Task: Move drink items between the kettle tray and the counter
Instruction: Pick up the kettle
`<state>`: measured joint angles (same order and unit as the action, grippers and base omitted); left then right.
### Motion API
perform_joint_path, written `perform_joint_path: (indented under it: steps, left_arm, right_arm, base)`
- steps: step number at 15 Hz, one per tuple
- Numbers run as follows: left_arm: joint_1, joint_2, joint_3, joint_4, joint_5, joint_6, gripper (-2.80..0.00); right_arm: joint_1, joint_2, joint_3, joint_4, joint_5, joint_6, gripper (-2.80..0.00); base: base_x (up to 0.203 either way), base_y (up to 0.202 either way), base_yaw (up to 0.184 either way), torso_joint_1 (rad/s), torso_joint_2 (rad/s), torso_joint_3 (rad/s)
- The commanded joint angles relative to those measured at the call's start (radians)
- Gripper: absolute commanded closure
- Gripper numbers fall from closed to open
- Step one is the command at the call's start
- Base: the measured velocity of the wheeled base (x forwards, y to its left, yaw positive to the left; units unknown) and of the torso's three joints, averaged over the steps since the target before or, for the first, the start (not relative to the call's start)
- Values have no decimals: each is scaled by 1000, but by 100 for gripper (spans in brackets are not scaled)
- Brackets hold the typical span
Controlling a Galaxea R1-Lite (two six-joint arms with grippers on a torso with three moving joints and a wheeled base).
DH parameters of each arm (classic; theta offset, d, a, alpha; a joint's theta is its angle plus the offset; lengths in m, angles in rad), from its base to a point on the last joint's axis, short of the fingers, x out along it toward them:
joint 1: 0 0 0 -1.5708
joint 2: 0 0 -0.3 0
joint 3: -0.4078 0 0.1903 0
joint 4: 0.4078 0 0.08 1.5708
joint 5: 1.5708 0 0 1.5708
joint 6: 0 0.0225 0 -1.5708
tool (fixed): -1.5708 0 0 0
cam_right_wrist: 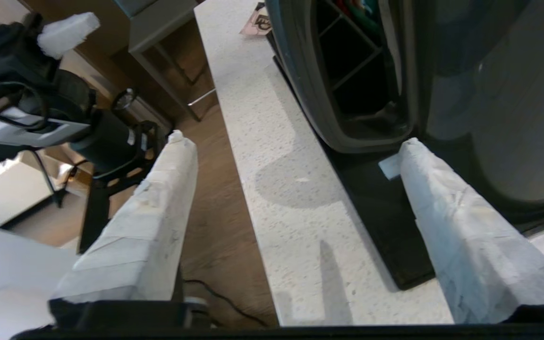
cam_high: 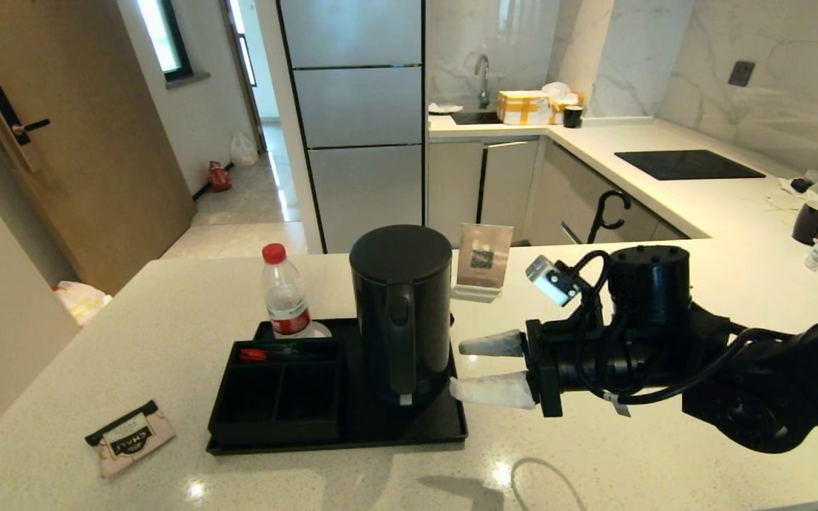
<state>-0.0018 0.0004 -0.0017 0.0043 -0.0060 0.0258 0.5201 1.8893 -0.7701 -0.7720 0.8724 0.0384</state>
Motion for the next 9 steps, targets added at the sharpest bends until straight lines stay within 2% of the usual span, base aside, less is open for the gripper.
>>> perform_joint_path:
  steps: [1,4,6,9]
  left_arm:
    - [0,-2,0,0,0,0,0]
    - [0,-2,0,0,0,0,0]
    - [0,-2,0,0,0,0,0]
    - [0,-2,0,0,0,0,0]
  right_arm:
    - [63,4,-20,-14,-36,-3,-280]
    - [68,7,-24,-25,-44,-8,-280]
    - [117,42,-44,-105,-84,-31,-280]
    - [118,51,-55,-113,-84,-58,-280]
  base:
    - [0,0,0,0,0,0]
    - [0,0,0,0,0,0]
    - [0,0,0,0,0,0]
    - [0,0,0,0,0,0]
